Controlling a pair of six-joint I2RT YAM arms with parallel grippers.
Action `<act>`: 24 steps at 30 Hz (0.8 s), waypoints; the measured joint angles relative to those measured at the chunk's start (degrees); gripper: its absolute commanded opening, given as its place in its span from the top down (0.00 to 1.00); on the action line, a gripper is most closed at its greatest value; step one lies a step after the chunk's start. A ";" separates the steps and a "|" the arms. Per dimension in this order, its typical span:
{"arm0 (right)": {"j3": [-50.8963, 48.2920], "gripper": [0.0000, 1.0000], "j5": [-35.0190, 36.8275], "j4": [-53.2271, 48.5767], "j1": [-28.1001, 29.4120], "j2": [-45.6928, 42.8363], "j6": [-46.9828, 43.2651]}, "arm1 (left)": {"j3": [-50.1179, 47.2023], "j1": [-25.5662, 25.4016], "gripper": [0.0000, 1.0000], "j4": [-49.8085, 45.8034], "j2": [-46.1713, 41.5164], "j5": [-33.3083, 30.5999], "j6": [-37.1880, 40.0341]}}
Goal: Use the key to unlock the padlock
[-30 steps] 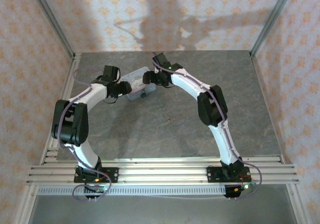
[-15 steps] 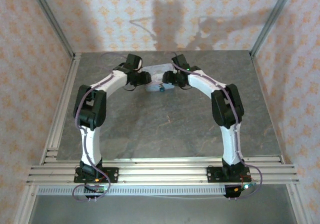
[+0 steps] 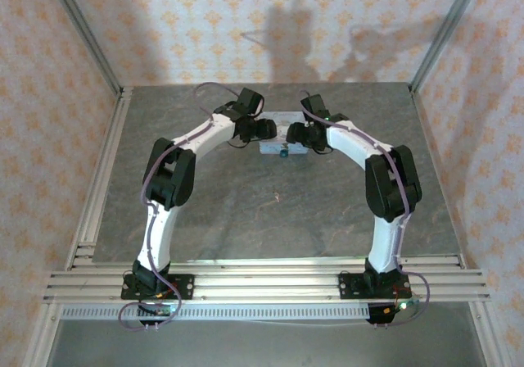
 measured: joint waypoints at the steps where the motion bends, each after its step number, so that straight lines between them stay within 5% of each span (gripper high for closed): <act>1: -0.28 0.25 -0.11 -0.55 0.20 -0.96 0.15 | -0.02 0.00 0.36 -1.05 -0.42 -0.52 0.26; 13: -7.61 0.35 0.04 -2.43 8.02 -15.02 0.79 | -21.46 0.90 0.36 -4.79 -23.06 -4.59 3.63; 24: -13.77 0.52 0.26 -4.44 18.86 -7.93 -5.92 | -50.27 0.48 0.39 1.22 -34.60 -1.16 0.26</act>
